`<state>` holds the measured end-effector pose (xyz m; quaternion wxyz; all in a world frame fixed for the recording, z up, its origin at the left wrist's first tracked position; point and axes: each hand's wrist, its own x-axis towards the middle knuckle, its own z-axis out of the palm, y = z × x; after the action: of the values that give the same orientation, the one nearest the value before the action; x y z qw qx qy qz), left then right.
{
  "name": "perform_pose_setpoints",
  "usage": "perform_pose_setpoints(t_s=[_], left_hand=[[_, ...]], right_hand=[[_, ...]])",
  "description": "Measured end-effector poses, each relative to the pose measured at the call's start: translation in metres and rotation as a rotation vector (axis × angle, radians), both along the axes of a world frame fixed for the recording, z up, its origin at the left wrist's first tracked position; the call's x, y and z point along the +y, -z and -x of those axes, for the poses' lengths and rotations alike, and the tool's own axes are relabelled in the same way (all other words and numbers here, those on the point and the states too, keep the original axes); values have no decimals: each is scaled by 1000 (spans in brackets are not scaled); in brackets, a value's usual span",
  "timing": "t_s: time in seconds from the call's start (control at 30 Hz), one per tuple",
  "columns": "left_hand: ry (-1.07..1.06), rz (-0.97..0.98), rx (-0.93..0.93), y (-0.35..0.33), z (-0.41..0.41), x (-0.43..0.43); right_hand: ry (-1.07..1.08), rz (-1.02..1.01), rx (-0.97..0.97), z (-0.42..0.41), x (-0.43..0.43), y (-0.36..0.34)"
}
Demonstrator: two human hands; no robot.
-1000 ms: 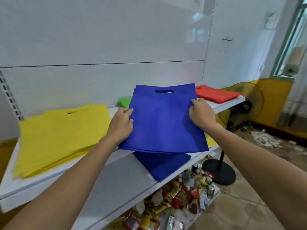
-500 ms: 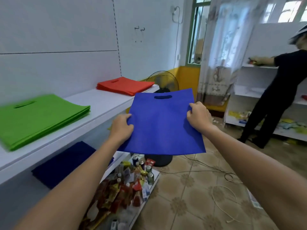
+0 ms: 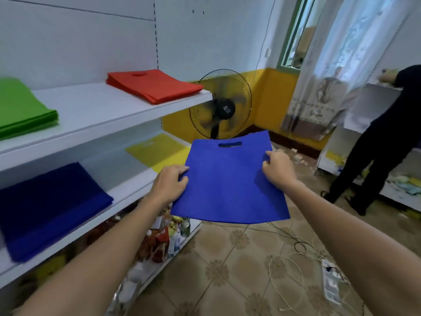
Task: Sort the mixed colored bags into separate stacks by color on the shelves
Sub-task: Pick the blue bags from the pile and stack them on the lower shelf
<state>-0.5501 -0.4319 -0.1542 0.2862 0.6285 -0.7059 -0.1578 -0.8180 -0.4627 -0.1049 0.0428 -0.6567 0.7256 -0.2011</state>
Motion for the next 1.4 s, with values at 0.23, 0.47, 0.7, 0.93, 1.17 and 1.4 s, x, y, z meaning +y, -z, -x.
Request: perform_pose_setpoints(t_s=[0.23, 0.47, 0.7, 0.93, 1.17, 1.4], left_hand=[[-242, -77, 9, 43, -92, 4], [-512, -104, 49, 82, -209, 38], [-774, -166, 46, 113, -299, 75], [-924, -181, -18, 151, -340, 69], [-1006, -190, 61, 186, -361, 47], [-1231, -321, -18, 200, -351, 32]], right_hand=[[-236, -106, 5, -107, -53, 43], [-523, -184, -32, -261, -93, 85], [-805, -230, -59, -398, -108, 120], [-958, -286, 2, -471, -130, 174], [-1035, -229, 48, -508, -152, 219], [-832, -336, 127, -517, -150, 242]])
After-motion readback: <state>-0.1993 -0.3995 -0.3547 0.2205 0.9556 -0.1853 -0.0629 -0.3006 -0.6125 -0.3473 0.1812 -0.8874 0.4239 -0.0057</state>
